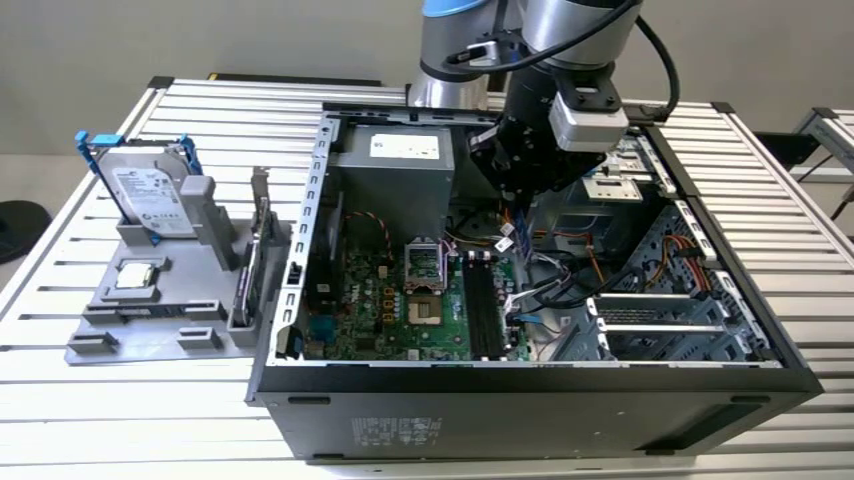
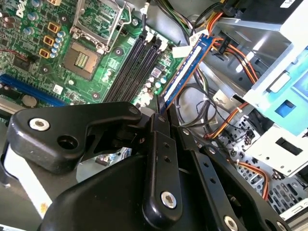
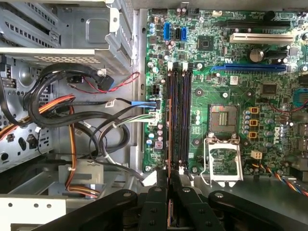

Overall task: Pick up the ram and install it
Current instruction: 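Insert the ram into the slot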

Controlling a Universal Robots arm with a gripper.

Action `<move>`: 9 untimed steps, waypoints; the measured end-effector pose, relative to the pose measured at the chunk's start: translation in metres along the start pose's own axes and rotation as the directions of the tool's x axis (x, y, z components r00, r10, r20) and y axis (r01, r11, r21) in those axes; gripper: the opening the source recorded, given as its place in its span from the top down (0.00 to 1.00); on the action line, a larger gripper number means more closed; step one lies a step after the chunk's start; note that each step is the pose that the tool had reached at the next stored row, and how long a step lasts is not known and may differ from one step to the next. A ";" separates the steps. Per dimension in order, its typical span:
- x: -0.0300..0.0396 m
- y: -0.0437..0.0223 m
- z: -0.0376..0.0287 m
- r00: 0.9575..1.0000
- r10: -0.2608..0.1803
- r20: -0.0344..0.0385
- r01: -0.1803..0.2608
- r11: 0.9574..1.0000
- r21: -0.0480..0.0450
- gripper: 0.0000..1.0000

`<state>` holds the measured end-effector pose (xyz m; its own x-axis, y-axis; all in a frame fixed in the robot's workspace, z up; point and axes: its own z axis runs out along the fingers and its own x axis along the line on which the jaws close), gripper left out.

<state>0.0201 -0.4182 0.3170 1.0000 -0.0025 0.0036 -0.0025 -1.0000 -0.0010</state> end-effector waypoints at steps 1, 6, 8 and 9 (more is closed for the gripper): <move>0.0000 0.0000 0.0002 1.000 0.000 0.000 0.000 1.000 0.000 1.00; 0.0000 0.0000 0.0005 1.000 0.000 0.000 0.000 1.000 0.000 1.00; 0.0000 -0.0001 0.0011 1.000 0.000 0.000 0.000 1.000 0.000 1.00; 0.0001 -0.0001 0.0016 1.000 0.000 0.000 0.000 1.000 0.000 1.00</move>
<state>0.0201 -0.4181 0.3154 1.0000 -0.0026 0.0036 -0.0026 -1.0000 -0.0011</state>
